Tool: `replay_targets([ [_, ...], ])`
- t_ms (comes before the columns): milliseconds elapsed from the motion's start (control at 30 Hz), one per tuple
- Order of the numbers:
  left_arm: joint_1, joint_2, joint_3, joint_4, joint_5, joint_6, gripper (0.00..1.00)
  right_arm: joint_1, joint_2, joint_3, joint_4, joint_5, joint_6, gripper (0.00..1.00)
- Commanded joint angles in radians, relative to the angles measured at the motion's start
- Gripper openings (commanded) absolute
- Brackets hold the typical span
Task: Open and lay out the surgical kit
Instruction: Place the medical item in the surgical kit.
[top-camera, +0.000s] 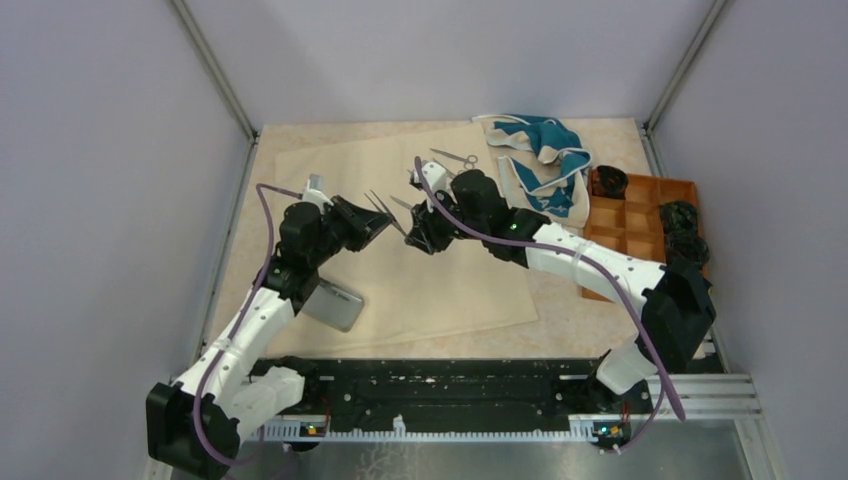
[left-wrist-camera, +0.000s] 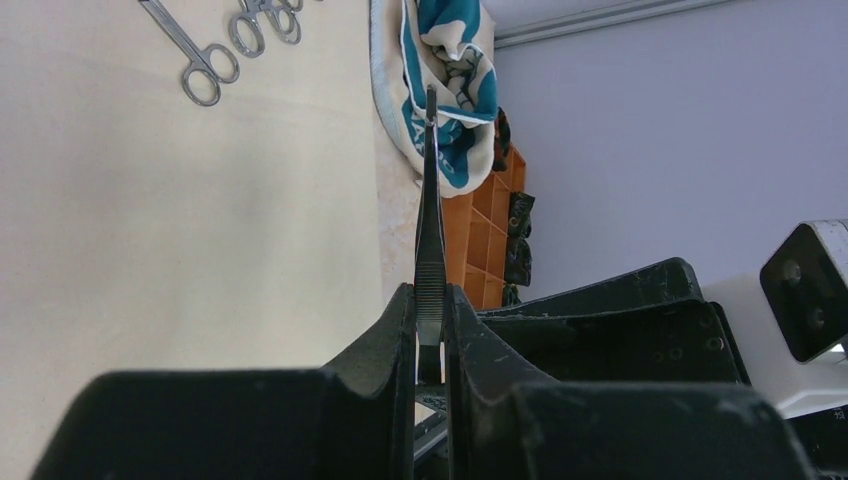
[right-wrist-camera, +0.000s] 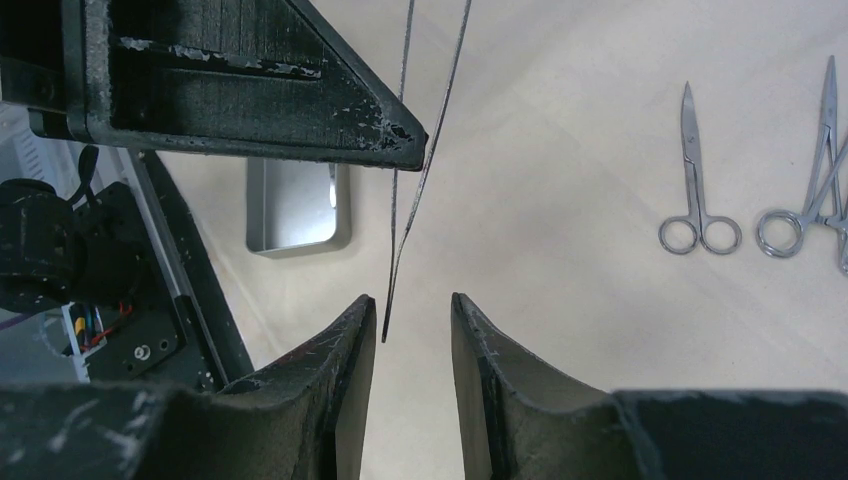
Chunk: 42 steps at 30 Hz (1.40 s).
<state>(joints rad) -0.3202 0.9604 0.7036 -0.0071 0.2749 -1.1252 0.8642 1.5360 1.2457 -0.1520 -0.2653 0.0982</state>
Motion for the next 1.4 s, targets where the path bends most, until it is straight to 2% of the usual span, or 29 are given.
replay_targets([
  [0,-0.008,0.009,-0.003,0.061,-0.024,0.000,0.00,0.015,0.024,0.067,0.033,0.025,0.022,0.33],
  [333,-0.008,0.033,0.012,0.041,-0.045,0.017,0.00,0.016,0.117,0.122,0.078,0.029,0.031,0.01],
  [467,-0.006,0.050,0.025,0.061,-0.076,0.029,0.02,0.013,0.151,0.115,0.140,-0.009,0.031,0.00],
  [533,0.016,0.061,0.057,-0.018,-0.089,0.043,0.40,0.001,0.167,0.100,0.191,-0.025,0.044,0.00],
  [567,0.036,0.061,0.069,-0.050,-0.089,0.052,0.56,-0.011,0.183,0.101,0.198,-0.033,0.052,0.00],
  [600,0.061,0.060,0.081,-0.084,-0.084,0.064,0.67,-0.023,0.201,0.112,0.191,-0.036,0.055,0.00],
  [667,0.122,0.057,0.123,-0.180,-0.073,0.104,0.82,-0.042,0.240,0.143,0.166,-0.020,0.027,0.00],
  [733,0.198,0.064,0.182,-0.339,-0.088,0.171,0.88,-0.060,0.280,0.159,0.154,-0.009,-0.025,0.00],
  [833,0.294,0.102,0.269,-0.674,-0.171,0.268,0.90,-0.073,0.337,0.186,0.120,0.037,-0.144,0.00],
  [933,0.365,0.153,0.311,-0.856,-0.232,0.349,0.90,-0.075,0.413,0.240,0.060,0.095,-0.262,0.00],
  [1100,0.372,0.156,0.318,-0.875,-0.256,0.417,0.87,-0.075,0.495,0.298,0.026,0.123,-0.358,0.00],
  [1367,0.372,0.197,0.349,-0.820,-0.205,0.460,0.87,-0.076,0.601,0.372,0.017,0.104,-0.366,0.00],
])
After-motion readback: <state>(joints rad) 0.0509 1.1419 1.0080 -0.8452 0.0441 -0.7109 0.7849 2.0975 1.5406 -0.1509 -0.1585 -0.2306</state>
